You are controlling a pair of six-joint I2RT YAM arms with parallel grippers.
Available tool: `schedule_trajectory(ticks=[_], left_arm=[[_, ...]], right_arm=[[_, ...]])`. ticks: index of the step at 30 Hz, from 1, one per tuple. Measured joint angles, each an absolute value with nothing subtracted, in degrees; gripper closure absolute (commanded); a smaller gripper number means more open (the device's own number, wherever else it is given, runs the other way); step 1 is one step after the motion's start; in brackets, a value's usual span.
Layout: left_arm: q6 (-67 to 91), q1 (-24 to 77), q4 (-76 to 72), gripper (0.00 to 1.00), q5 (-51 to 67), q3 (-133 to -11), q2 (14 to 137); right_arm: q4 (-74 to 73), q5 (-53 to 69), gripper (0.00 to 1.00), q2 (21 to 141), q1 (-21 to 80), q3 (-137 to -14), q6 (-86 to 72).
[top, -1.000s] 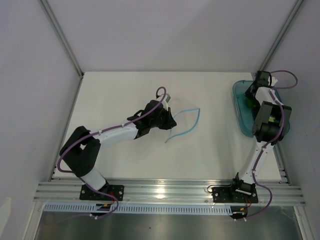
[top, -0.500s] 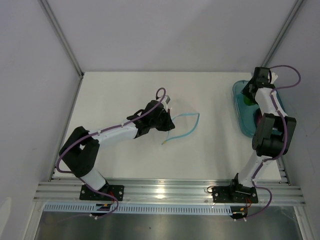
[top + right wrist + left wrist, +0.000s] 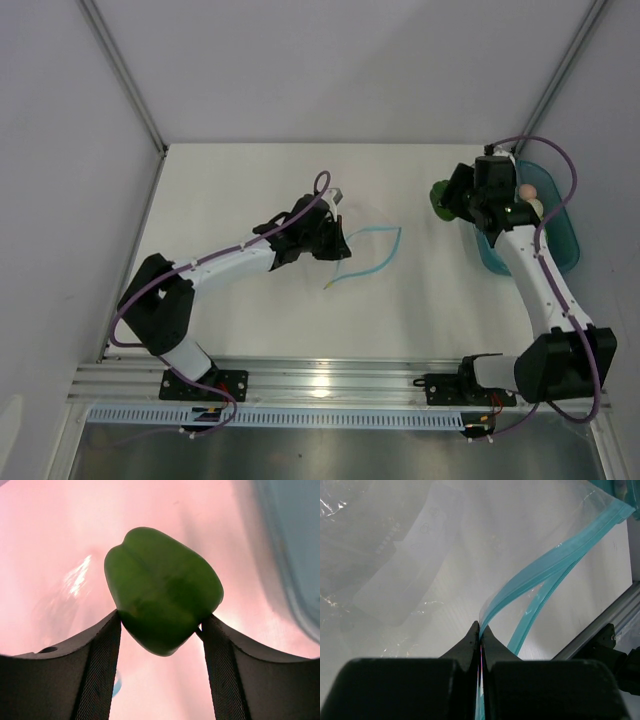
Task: Place the food in the zip-top bag and seal the zipper
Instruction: Pick up the fake vegetable from the bin, then place the fake vegetable in the zipper food storage bag.
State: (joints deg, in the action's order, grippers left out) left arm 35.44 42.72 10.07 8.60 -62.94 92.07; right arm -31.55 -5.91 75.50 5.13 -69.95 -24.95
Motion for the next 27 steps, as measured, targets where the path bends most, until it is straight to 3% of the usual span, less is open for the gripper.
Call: schedule_trajectory(ticks=[11, 17, 27], left_arm=[[35.4, 42.7, 18.6, 0.99, 9.4, -73.9, 93.3], [34.5, 42.7, 22.4, 0.99, 9.4, -78.0, 95.0], [34.6, 43.7, 19.8, 0.99, 9.4, -72.4, 93.0]], right_arm=[[-37.9, 2.7, 1.0, 59.0, 22.7, -66.2, -23.0], [-42.3, 4.7, 1.0, 51.7, 26.7, -62.6, -22.9], [-42.3, 7.5, 1.0, 54.1, 27.7, -61.3, -24.0]])
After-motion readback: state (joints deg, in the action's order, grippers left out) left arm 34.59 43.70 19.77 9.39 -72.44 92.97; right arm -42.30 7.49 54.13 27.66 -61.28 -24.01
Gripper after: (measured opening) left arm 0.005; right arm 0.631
